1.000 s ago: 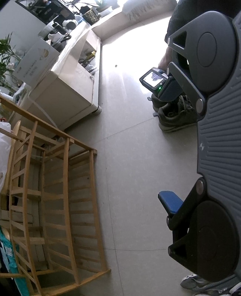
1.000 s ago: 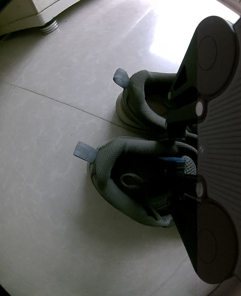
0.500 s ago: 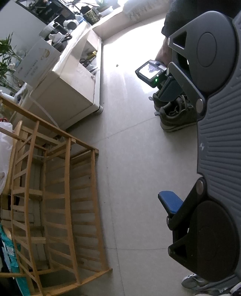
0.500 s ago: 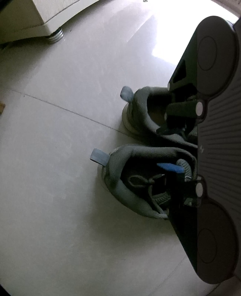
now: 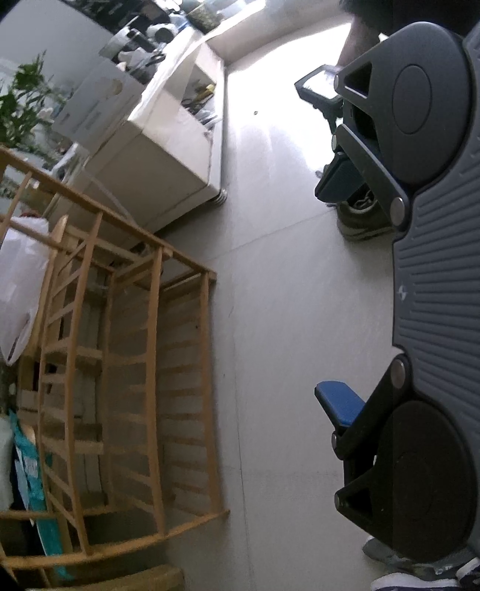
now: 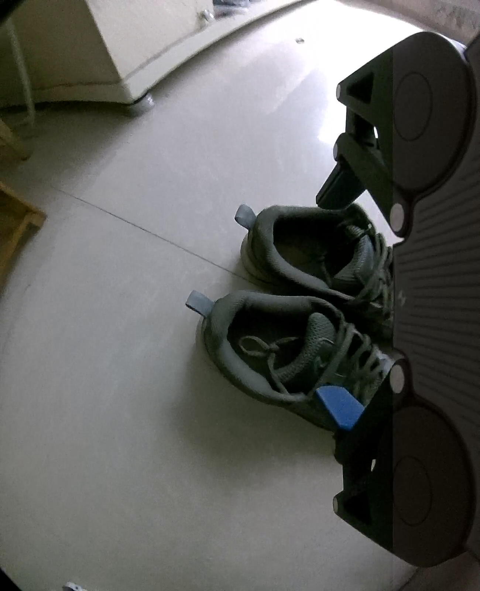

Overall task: Organize scattered shoes
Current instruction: 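Release the grey sneakers and move both tools toward the shoe pile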

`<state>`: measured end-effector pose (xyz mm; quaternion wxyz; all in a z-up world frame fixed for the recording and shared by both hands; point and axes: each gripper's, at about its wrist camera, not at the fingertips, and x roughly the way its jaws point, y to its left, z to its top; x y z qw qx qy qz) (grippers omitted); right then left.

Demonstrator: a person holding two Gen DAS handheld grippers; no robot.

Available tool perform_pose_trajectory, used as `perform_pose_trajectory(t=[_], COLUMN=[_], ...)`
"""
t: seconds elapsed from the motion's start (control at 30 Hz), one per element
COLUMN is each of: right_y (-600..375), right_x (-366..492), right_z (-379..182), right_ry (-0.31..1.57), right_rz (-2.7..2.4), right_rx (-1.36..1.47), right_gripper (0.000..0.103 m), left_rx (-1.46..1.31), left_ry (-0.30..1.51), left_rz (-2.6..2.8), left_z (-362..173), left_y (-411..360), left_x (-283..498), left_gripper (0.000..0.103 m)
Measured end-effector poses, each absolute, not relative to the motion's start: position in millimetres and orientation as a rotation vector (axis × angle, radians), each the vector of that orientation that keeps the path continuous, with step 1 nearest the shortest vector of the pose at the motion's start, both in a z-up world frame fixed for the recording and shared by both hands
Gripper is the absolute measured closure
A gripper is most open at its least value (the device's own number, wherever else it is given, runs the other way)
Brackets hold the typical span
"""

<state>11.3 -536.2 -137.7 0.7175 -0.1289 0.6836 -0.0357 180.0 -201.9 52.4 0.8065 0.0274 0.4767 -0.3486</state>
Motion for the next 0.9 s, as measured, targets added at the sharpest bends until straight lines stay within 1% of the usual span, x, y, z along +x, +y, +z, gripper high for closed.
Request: perform_pose_trajectory(t=[0.23,0.4,0.53,0.7,0.8,0.9], right_y=[-527,-531,-540,-548,-546,-540], right_x=[2,-11,-19,-20,-18,-19], right_z=[-122,-120,-109,-64,-47,-23], right_ry=[1.503,1.545,1.558,1.495,1.470,1.382], right_rz=[-0.095,-0.039,0.001,0.004,0.037,0.066], right_rx=[-0.375,-0.583,-0.681,-0.692,-0.685,-0.695], right_gripper=[0.000,0.000,0.000,0.000,0.000,0.000], left_rx=[0.038,0.050,0.060,0.039,0.046,0.102], left_ry=[1.031,1.033,0.998,0.979,0.933,0.903], left_rz=[-0.677,-0.623,-0.574,-0.470,-0.439,-0.410], left_z=[49,44,40,41,55,68], left_y=[-171,-137,-105,-60,-23,5], left_x=[184,184,182,180,175,169], left_gripper=[0.000,0.000,0.000,0.000,0.000,0.000])
